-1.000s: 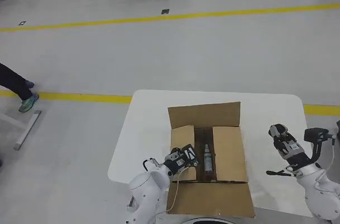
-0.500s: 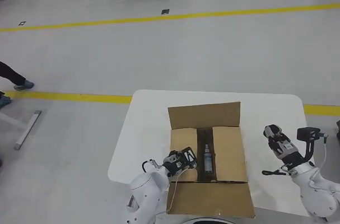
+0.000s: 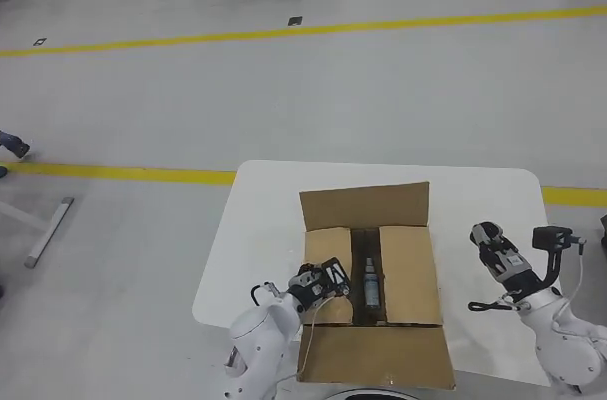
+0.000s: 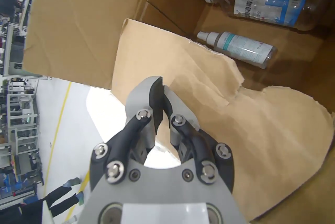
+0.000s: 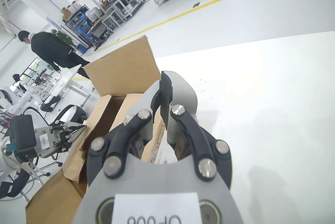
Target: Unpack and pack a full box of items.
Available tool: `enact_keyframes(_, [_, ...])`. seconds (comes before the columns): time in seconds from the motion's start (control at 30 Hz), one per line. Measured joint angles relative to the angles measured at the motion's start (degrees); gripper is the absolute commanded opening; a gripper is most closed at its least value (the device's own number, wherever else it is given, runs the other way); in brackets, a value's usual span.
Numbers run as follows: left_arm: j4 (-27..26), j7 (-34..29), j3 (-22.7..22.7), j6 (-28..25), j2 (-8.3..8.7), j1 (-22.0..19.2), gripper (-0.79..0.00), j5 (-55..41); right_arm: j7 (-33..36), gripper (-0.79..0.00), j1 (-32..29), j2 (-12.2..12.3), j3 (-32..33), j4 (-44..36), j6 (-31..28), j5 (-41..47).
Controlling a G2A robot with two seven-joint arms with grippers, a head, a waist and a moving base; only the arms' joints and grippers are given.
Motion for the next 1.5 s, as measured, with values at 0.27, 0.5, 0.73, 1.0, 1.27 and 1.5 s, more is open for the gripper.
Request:
enact_keyframes(0.27, [-9.4, -0.2, -3.9, 1.5, 0.80, 4.0, 0.000, -2.6, 2.4, -0.785, 8.1, 0.0, -0.9, 4.9, 2.3, 2.8])
enact_keyframes(0.5, [-17.2, -1.8, -9.6, 3.2, 1.44, 10.2, 0.000, -7.7, 5.6, -0.785, 19.6, -0.7, -6.6, 13.3, 6.7, 3.2])
enact_keyframes(0.73, [-21.4, -2.2, -15.0, 2.9, 2.28, 14.6, 0.000, -8.3, 6.4, -0.785, 28.9, -1.3, -11.7, 21.5, 9.5, -0.4])
enact_keyframes(1.0, [-21.7, -2.1, -15.7, 4.6, 2.49, 15.6, 0.000, -9.0, 8.7, -0.785, 34.0, -2.1, -13.5, 27.9, 7.2, 7.7])
enact_keyframes(1.27, [-21.7, -2.1, -15.7, 4.5, 2.48, 15.6, 0.000, -8.9, 13.9, -0.785, 32.7, -1.7, -13.2, 27.6, 3.3, 10.6])
enact_keyframes(1.5, [-21.7, -2.1, -15.7, 4.5, 2.48, 15.6, 0.000, -8.9, 15.2, -0.785, 27.0, -0.9, -10.1, 21.6, 1.5, 10.8])
